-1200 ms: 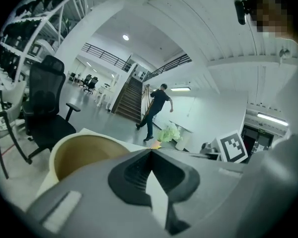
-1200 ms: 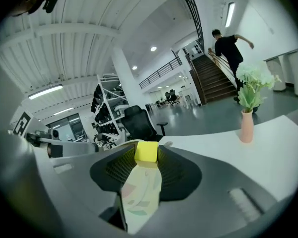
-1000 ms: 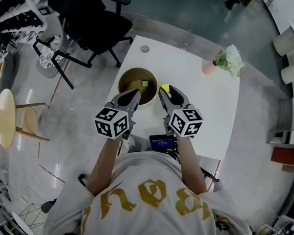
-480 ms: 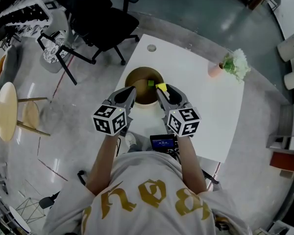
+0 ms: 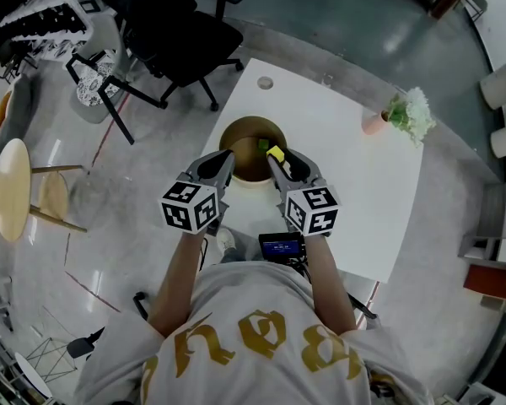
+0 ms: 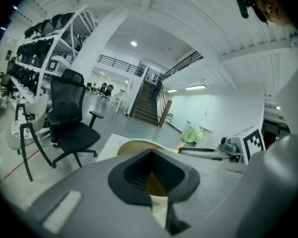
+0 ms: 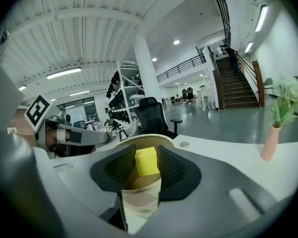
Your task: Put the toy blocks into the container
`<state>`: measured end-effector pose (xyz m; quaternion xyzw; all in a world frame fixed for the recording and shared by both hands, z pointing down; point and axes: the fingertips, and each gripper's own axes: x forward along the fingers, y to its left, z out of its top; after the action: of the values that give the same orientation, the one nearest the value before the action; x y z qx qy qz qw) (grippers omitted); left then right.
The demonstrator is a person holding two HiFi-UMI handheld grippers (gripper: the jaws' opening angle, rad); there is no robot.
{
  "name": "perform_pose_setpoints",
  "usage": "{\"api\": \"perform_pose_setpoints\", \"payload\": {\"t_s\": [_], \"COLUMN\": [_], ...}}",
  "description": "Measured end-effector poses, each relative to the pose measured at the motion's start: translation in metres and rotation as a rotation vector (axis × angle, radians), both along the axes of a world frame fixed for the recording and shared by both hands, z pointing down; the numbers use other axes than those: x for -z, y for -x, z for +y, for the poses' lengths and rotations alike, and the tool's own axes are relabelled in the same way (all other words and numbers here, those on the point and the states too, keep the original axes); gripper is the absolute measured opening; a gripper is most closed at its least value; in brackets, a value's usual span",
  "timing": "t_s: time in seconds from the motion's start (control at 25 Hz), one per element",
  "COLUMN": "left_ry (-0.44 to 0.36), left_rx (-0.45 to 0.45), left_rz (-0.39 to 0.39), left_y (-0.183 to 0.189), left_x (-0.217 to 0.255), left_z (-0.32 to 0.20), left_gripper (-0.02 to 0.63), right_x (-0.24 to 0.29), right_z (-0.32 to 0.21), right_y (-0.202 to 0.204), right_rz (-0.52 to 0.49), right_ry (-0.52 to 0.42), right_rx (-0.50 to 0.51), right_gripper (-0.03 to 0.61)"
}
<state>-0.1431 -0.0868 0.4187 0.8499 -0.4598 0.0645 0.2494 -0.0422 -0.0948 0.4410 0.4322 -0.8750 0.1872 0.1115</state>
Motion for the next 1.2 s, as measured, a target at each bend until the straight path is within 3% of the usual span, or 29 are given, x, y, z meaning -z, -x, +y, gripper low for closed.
{"api": "perform_pose_setpoints", "payload": {"t_s": [0.44, 0.6, 0.96, 1.2], "left_ry": [0.012, 0.020, 0.003, -0.028], "left_rx": [0.003, 0.003, 0.015, 0.019], "left_rz": [0.000, -0.001, -0.010, -0.012], "left_y": [0.002, 0.001, 0.004, 0.002], "left_x": [-0.005, -0.008, -0.005, 0.004], "left_z": [-0.001, 0.000, -0.001, -0.003], "left_gripper": [0.000, 0.000, 0.000, 0.000], "right_x": [-0.004, -0.004, 0.005, 0.010], "right_z": [-0.003, -0.004, -0.005, -0.003], "right_y": [0.004, 0.002, -0.018, -0.030], "right_rz": [0.031, 0.039, 0.003, -0.011], "right_ry": [-0.009, -0.017, -0.051, -0.053], "right_rx": [-0.001, -0.010, -0.102, -0.148], "right_gripper": [0.167, 0.195, 0.033, 0.023]}}
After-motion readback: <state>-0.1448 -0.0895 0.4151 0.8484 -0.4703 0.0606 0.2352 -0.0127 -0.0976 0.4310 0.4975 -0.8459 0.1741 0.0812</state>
